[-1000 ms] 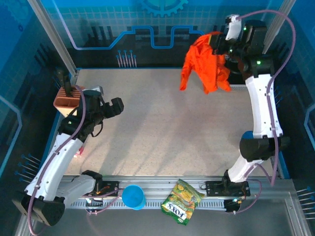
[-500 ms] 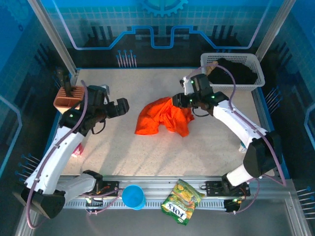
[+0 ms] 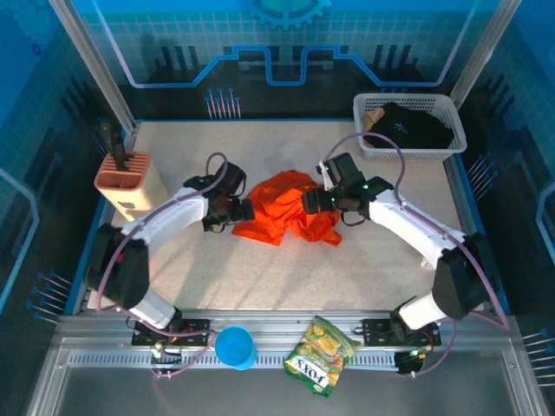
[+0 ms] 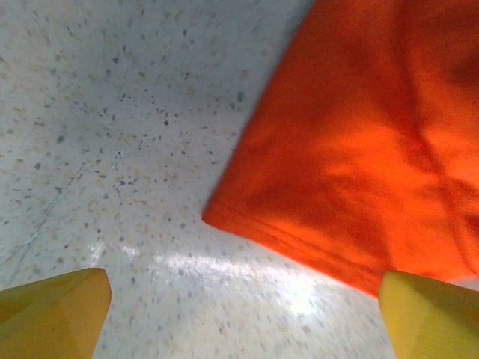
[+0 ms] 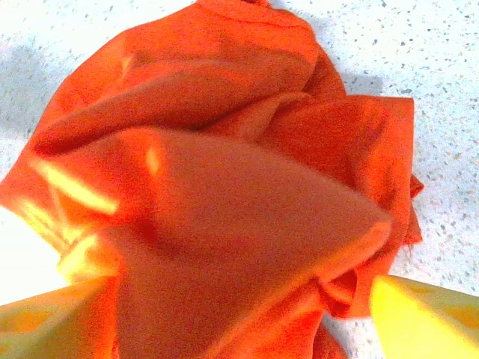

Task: Fold and stack the t-shirts

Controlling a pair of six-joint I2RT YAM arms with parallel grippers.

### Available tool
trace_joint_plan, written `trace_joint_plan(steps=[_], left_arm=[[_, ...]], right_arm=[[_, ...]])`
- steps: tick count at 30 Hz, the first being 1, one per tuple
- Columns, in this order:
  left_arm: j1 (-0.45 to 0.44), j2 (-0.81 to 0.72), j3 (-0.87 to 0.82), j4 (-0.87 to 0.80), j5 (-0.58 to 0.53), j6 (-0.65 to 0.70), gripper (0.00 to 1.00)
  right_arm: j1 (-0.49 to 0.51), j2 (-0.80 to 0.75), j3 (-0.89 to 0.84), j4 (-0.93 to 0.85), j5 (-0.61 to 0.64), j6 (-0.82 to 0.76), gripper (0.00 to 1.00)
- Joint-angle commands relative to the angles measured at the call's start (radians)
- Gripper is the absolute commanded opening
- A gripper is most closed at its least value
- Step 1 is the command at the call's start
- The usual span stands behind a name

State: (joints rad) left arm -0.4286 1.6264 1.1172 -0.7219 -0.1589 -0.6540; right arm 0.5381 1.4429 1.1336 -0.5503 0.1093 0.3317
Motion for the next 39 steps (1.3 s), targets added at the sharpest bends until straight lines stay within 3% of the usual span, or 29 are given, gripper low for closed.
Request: trace_joint_plan(steps=[1, 8, 11, 12, 16, 17, 26, 33, 39], left_arm=[[-0.002, 0.103, 0.036, 0.098, -0.065, -0.078, 0.93], [-0.004, 0.341, 0.155, 0.219, -0.011, -0.044, 0.87], [-0.004, 0.423, 0.183, 0.243, 0.012, -0.040, 0.76], [-0.004, 0.436, 0.180, 0.256, 0.020, -0.040, 0.66], [-0.004, 0.396, 0.141, 0.285, 0.023, -0.040, 0.03], [-0.004, 0.368, 0.130, 0.285, 0.015, -0.036, 0.00], [-0.004, -0.032, 0.174, 0.065, -0.115, 0.103, 0.00], [-0.017, -0.204, 0.078, 0.015, -0.072, 0.124, 0.00], [-0.027, -0.268, 0.015, -0.033, -0.139, 0.108, 0.00]], right_arm=[[0.017, -0.100, -0.021, -0.093, 0.054, -0.029, 0.88], [0.021, -0.231, 0.008, -0.168, 0.037, -0.019, 0.90], [0.020, -0.228, 0.044, -0.176, 0.019, -0.024, 0.90], [0.019, -0.218, 0.058, -0.173, 0.012, -0.026, 0.90], [0.016, -0.148, 0.126, -0.168, 0.001, -0.044, 0.90], [0.017, -0.130, 0.143, -0.165, 0.000, -0.050, 0.89], [-0.007, 0.090, 0.273, -0.114, -0.022, -0.150, 0.89], [-0.048, 0.437, 0.517, -0.017, -0.002, -0.235, 0.87], [-0.053, 0.797, 0.820, -0.084, 0.087, -0.241, 0.83]])
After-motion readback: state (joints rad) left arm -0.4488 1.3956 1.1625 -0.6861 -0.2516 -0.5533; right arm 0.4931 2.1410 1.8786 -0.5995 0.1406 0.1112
